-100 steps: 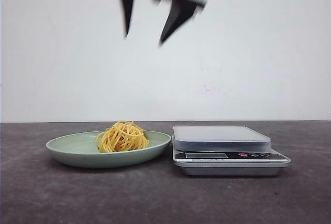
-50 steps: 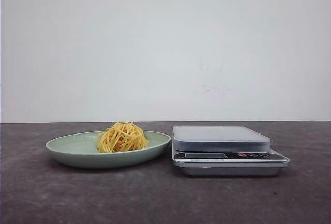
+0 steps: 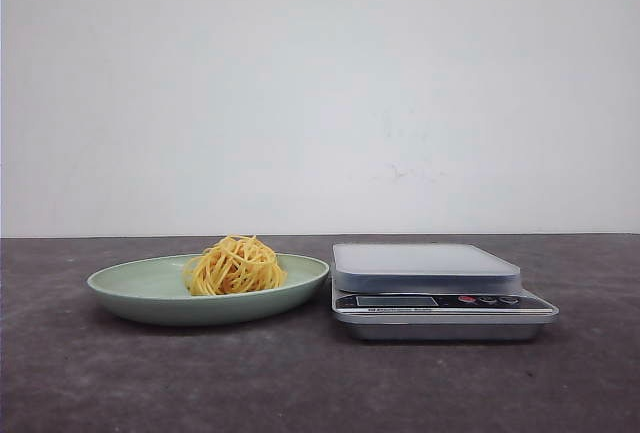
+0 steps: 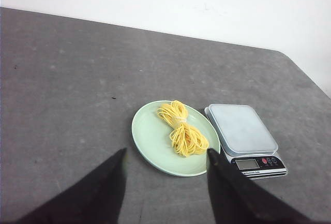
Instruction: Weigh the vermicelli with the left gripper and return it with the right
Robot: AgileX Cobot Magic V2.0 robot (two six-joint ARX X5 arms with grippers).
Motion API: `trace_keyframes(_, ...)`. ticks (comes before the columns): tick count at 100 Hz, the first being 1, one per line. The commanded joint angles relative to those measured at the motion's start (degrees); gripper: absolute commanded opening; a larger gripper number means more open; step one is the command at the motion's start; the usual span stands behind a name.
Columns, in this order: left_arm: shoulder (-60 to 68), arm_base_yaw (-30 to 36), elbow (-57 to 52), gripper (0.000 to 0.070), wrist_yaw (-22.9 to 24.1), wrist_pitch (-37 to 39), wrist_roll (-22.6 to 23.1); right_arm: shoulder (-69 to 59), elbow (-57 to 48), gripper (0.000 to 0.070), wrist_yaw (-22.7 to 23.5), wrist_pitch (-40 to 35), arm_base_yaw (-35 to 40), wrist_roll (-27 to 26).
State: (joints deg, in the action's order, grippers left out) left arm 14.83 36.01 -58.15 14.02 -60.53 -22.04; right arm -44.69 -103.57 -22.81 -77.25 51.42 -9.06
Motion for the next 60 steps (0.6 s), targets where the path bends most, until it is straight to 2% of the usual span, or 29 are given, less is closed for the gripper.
trace_keyframes(1, 0.2, 0.2, -0.7, 0.0273, 0.3, 1.2, 0.5, 2.1, 1.7, 0.0441, -0.2, -3.8, 0.6, -1.1)
trace_keyframes(24, 0.2, 0.2, -0.7, 0.0273, 0.3, 3.2, 0.5, 11.1, 15.1, 0.044, -1.2, -2.6, 0.6, -3.8)
trace_keyframes(43, 0.2, 0.2, -0.4, 0.0272, 0.5, 5.7, 0.6, 14.8, 29.1, 0.0438, 1.5, 8.8, 0.6, -3.9)
trace_keyframes(47, 0.2, 0.2, -0.3, 0.0271, 0.5, 7.0, 0.6, 15.2, 32.0, 0.0393, 2.5, 12.3, 0.6, -3.4)
trace_keyframes(55, 0.3, 0.2, 0.2, 0.0263, 0.5, 9.7, 2.2, 15.4, 37.1, 0.0261, 3.5, 19.0, 0.6, -1.9)
trace_keyframes(60, 0.6, 0.2, 0.3, 0.0212, 1.0, 10.5, 3.3, 15.3, 39.9, 0.0152, 3.5, 22.8, 0.6, -1.3)
